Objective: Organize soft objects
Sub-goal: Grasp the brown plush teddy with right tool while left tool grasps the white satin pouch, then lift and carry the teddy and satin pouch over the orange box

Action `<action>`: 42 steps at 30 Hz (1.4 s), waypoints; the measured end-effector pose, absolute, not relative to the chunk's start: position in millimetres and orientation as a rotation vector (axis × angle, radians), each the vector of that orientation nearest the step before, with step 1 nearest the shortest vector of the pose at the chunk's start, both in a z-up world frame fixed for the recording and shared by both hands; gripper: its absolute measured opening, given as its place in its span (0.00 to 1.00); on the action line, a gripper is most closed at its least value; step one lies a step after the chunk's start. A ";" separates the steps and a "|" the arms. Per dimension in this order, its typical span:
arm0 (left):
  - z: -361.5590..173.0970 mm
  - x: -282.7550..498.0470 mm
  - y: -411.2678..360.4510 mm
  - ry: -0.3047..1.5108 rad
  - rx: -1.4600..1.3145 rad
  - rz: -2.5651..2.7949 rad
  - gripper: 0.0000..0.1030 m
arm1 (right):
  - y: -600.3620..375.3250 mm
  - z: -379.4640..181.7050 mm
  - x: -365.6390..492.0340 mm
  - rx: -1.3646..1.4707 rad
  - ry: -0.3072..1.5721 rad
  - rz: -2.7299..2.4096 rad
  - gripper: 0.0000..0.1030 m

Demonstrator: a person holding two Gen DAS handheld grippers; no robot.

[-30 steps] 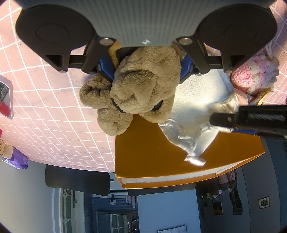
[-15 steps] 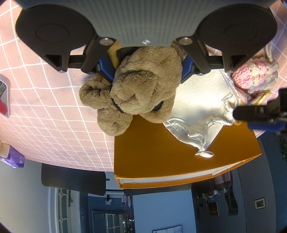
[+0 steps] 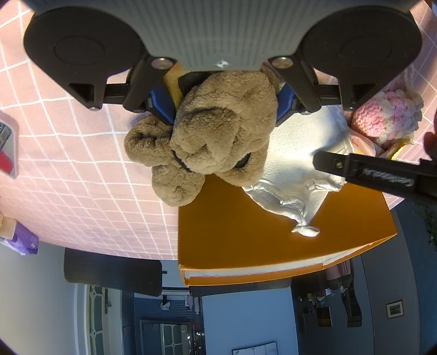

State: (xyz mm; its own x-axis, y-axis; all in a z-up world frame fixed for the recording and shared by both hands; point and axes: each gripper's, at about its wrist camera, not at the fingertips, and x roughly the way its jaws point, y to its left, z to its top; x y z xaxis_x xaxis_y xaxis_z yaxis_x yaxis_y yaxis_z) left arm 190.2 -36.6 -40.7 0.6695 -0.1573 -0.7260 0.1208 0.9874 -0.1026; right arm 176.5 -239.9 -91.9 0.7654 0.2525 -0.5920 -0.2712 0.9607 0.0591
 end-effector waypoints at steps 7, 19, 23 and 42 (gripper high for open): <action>-49.3 193.7 -59.0 0.795 0.010 -0.166 0.83 | -239.9 -88.2 175.0 -0.064 0.613 0.251 0.83; -34.9 163.0 -59.0 0.649 0.012 -0.219 0.12 | -245.4 -84.9 173.2 -0.036 0.608 0.233 0.47; -17.6 145.7 -51.6 0.571 -0.004 -0.228 0.11 | -250.4 -75.3 164.4 -0.035 0.586 0.219 0.46; 81.3 83.3 -1.9 0.225 0.008 -0.185 0.11 | -237.8 22.6 112.1 -0.052 0.380 0.360 0.46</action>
